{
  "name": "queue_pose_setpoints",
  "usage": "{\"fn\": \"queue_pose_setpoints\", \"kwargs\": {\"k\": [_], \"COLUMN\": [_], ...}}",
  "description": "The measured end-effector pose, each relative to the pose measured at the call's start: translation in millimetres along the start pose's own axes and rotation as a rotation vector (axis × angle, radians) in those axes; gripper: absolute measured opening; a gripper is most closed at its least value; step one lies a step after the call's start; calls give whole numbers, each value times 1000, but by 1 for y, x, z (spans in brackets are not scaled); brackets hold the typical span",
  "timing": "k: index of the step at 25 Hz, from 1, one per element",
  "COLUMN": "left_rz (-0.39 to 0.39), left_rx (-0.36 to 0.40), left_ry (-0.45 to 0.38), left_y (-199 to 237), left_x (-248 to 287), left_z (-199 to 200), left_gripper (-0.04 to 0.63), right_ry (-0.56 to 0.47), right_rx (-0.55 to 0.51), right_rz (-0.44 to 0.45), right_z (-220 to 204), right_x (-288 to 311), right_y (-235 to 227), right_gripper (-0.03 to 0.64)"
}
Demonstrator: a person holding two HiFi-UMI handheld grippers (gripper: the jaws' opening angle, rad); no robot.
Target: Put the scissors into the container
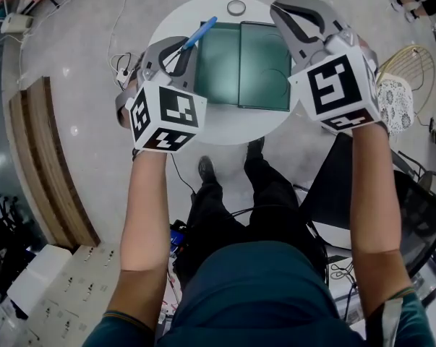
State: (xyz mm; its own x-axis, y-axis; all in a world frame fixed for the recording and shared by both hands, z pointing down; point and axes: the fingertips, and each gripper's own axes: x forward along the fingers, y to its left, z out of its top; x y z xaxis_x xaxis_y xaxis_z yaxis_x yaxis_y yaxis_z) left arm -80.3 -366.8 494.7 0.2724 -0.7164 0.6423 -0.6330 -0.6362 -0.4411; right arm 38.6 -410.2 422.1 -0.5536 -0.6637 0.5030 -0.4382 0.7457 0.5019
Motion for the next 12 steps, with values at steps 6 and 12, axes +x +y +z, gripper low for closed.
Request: {"fn": "queue_pose_setpoints", "kwargs": {"k": [6,12], "left_rz": [-30,-57], "left_rx": [-23,-50], "left_ry": [46,80], "left_y": [-17,-32], "left_x": [25,45], "left_z": [-18,-33], "left_gripper": [51,51], "right_ry": [17,34], "right_rx": [16,30], "right_rz": [17,38], "right_z": [-22,-42], "right_x": [10,18], "right_y": [10,19], "right_gripper": [37,37]}}
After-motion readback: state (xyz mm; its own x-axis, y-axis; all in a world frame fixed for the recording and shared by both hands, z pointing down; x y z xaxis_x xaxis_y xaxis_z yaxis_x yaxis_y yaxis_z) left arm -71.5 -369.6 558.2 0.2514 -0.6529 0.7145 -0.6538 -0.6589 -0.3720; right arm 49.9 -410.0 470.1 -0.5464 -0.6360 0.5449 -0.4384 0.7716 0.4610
